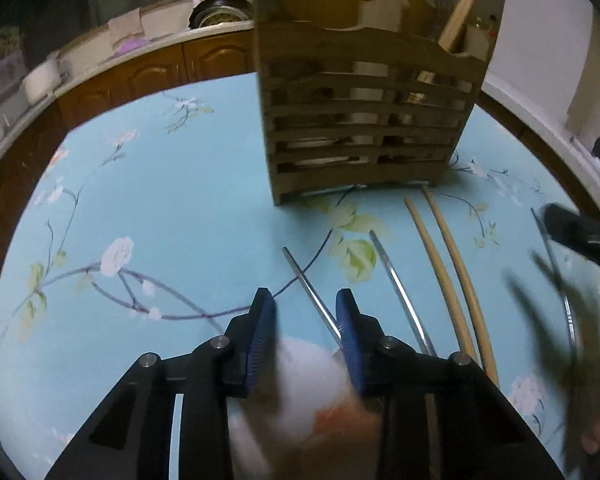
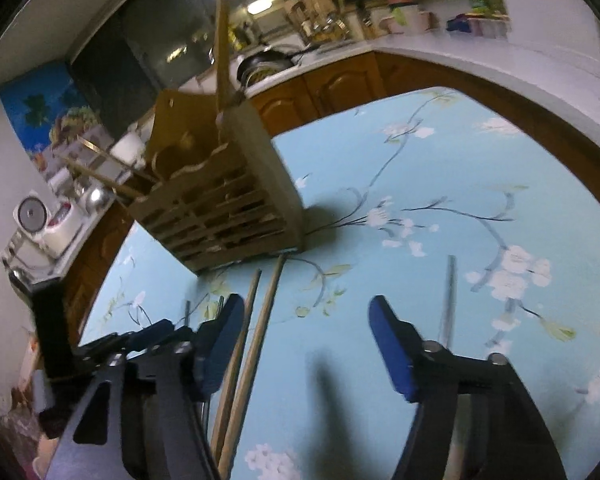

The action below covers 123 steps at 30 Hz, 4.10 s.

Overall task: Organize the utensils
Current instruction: 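Close the left gripper on a thin metal chopstick while the right gripper grasps a wooden chopstick, then lift both held chopsticks and carry them over the wooden caddy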

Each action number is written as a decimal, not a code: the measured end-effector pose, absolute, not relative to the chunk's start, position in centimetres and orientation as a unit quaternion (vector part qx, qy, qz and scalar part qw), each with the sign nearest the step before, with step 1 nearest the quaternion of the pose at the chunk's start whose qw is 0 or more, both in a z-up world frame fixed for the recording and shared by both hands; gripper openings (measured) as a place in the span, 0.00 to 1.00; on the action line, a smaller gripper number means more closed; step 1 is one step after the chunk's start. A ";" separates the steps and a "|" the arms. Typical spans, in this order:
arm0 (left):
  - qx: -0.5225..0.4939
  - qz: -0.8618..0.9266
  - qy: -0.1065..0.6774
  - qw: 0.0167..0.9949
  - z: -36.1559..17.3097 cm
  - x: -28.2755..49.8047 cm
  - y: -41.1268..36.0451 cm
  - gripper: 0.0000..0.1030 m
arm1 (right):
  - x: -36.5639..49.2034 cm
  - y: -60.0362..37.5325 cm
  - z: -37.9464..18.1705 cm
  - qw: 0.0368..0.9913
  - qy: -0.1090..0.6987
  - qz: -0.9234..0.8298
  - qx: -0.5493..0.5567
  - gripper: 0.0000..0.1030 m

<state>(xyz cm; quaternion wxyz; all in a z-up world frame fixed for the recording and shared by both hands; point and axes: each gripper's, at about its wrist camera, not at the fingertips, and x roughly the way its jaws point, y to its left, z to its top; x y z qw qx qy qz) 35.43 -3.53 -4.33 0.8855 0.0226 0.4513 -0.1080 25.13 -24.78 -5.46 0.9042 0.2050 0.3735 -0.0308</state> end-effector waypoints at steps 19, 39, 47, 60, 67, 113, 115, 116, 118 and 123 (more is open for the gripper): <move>0.024 -0.095 0.450 0.888 -4.5 36.5 -4.5 0.10 | 31.8 -20.9 -8.2 0.890 0.445 -0.041 0.088 0.07; -0.119 -0.154 0.402 0.895 2.2 29.8 2.6 0.02 | 21.8 -21.9 -0.1 0.919 0.356 0.008 0.171 0.04; -0.133 -0.174 0.356 0.908 6.1 24.2 4.1 0.02 | 18.9 -21.5 2.5 0.932 0.324 0.005 0.164 0.04; -0.126 -0.187 0.315 0.922 9.3 19.5 4.8 0.02 | 15.8 -21.1 6.3 0.947 0.278 0.012 0.160 0.04; -0.116 -0.186 0.304 0.927 10.4 18.7 4.5 0.02 | 15.2 -21.4 7.7 0.953 0.255 0.014 0.164 0.04; -0.095 -0.145 0.143 0.974 17.4 33.1 2.0 0.02 | 26.4 -24.7 19.5 0.985 0.104 -0.015 0.134 0.04; -0.093 -0.134 0.139 0.977 15.9 34.3 1.2 0.02 | 27.4 -24.7 18.9 0.985 0.108 -0.017 0.134 0.04; -0.093 -0.129 0.140 0.977 15.2 35.0 0.8 0.02 | 28.1 -24.8 18.2 0.984 0.114 -0.017 0.135 0.04; -0.094 -0.124 0.141 0.978 13.6 35.7 -0.1 0.02 | 28.9 -24.8 17.0 0.983 0.124 -0.021 0.135 0.04; -0.085 -0.116 0.159 0.977 10.2 37.0 -2.1 0.02 | 30.0 -24.8 13.2 0.978 0.154 -0.024 0.139 0.04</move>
